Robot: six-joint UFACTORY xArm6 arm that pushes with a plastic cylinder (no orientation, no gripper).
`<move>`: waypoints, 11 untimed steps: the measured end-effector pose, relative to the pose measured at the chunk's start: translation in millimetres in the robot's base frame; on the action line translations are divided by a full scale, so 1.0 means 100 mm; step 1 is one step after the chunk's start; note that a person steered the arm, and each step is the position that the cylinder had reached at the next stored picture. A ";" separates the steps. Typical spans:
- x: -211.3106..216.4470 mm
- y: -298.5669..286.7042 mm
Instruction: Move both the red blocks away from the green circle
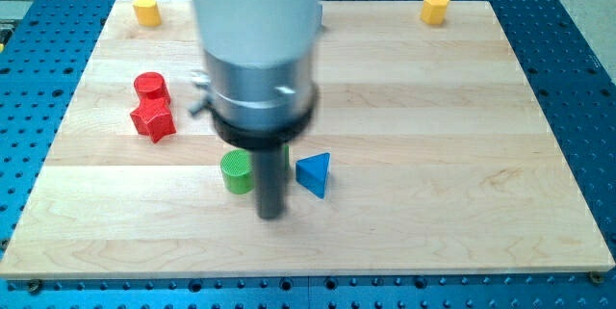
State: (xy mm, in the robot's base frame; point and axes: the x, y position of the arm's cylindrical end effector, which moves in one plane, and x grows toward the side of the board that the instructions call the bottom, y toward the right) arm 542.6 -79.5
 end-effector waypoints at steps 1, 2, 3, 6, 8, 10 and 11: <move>-0.39 -1.06; -0.08 -0.58; -0.60 -0.28; -0.36 -0.80; -0.67 -1.08; -1.20 -1.28; -1.76 -0.83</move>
